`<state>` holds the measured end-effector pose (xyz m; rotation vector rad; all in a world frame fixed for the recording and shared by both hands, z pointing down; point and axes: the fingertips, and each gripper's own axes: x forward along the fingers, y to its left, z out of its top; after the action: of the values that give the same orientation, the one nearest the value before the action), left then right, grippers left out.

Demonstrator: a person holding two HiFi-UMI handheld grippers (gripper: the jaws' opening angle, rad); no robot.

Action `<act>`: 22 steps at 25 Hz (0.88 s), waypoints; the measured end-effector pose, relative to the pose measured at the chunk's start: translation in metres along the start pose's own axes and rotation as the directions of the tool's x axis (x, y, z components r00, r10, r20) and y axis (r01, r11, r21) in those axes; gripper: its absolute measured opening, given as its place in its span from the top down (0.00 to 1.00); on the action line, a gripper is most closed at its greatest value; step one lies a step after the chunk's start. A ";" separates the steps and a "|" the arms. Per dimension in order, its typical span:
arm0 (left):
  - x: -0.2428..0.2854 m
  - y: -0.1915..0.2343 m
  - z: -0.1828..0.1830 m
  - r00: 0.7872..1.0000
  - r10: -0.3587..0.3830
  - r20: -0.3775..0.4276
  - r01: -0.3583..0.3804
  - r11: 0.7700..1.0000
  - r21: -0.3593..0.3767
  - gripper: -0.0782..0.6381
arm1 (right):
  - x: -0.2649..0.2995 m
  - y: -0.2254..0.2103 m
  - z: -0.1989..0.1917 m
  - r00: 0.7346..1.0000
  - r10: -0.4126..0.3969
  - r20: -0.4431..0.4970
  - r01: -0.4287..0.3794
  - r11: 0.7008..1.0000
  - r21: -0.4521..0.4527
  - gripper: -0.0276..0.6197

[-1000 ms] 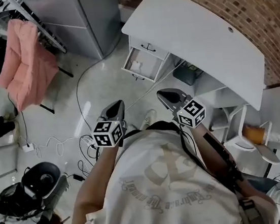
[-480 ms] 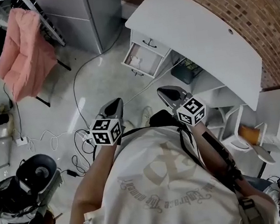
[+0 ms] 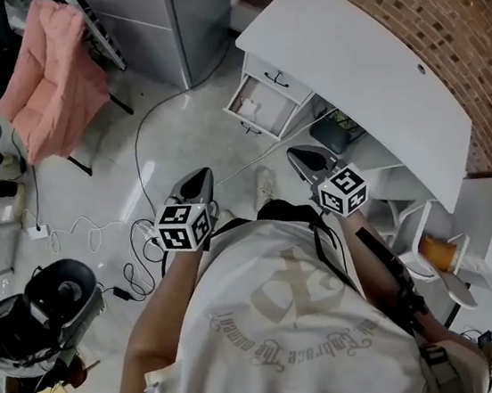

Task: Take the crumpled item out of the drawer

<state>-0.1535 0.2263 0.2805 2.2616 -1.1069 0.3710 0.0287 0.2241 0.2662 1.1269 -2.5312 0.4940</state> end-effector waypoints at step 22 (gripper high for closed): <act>0.129 0.001 0.041 0.988 0.134 -0.081 -0.137 0.990 -0.036 0.89 | 0.104 -0.123 0.013 0.967 0.237 -0.096 -0.239 0.971 -0.012 0.95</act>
<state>-0.0754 0.1203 0.3103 2.1229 -1.2202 0.4826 0.0543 0.0740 0.3209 0.7744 -2.5951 0.5609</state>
